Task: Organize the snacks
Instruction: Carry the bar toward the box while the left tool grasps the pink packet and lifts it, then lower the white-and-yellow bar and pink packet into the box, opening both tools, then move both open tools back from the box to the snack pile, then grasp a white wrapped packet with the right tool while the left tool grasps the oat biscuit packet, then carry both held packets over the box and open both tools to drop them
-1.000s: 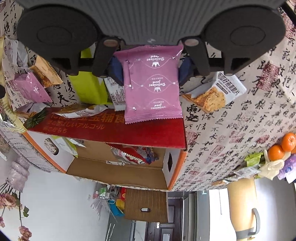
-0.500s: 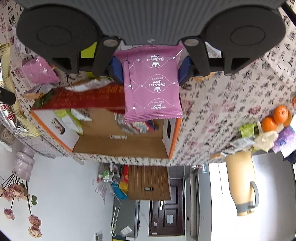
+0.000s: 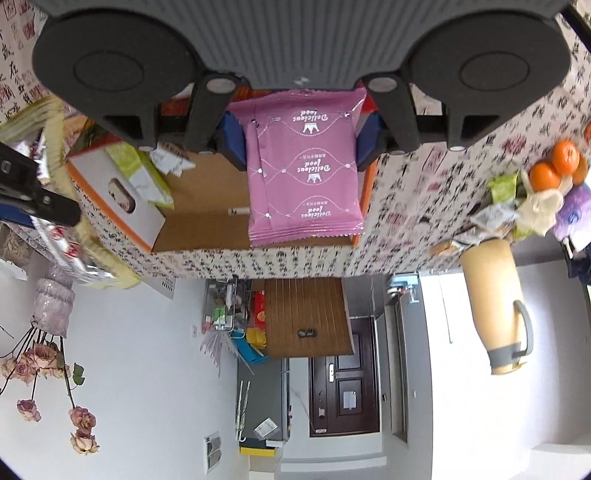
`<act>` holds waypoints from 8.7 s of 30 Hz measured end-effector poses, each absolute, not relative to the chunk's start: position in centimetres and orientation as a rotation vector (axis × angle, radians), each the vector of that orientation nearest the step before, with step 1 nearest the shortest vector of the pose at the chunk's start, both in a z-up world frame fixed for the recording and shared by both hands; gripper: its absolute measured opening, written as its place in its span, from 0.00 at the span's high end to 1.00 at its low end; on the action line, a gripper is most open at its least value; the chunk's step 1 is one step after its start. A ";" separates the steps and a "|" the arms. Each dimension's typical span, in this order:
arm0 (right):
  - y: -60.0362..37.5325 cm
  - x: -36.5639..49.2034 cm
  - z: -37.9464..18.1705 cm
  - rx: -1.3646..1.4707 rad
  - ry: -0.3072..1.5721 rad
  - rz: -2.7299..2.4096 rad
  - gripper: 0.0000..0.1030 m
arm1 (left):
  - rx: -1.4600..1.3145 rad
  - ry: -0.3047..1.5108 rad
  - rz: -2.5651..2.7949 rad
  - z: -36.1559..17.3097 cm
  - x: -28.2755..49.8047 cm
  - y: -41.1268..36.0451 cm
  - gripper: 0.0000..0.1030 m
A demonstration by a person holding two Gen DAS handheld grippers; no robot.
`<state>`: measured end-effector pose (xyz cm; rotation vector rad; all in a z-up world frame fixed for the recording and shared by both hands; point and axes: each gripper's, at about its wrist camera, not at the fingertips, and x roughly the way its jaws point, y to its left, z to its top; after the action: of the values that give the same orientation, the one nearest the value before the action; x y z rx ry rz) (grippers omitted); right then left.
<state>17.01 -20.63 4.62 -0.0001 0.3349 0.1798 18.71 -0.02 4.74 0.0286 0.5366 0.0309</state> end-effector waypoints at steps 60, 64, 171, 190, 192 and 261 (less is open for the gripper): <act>-20.1 28.5 0.4 0.109 0.495 0.129 0.00 | -0.033 0.575 0.093 1.6 26.7 0.4 0.00; -20.2 27.5 1.7 0.101 0.459 0.129 0.00 | -0.026 0.567 0.100 2.4 26.2 0.3 0.00; -27.0 8.0 -4.4 0.113 0.539 -0.042 0.61 | 0.076 0.755 0.188 -3.4 16.0 10.2 0.00; -26.2 8.4 -4.8 0.113 0.555 -0.027 0.61 | 0.033 0.791 0.084 -4.2 16.9 9.7 0.43; -26.1 8.4 -4.8 0.114 0.555 -0.025 0.61 | 0.038 0.788 0.085 -4.2 16.7 9.6 0.44; -17.6 24.1 1.1 0.093 0.361 0.218 0.61 | -0.031 0.513 -0.005 2.6 24.3 0.4 0.44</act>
<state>24.10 -17.60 1.09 0.0931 0.3607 0.2182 24.29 0.41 2.65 -0.0314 0.5133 -0.0047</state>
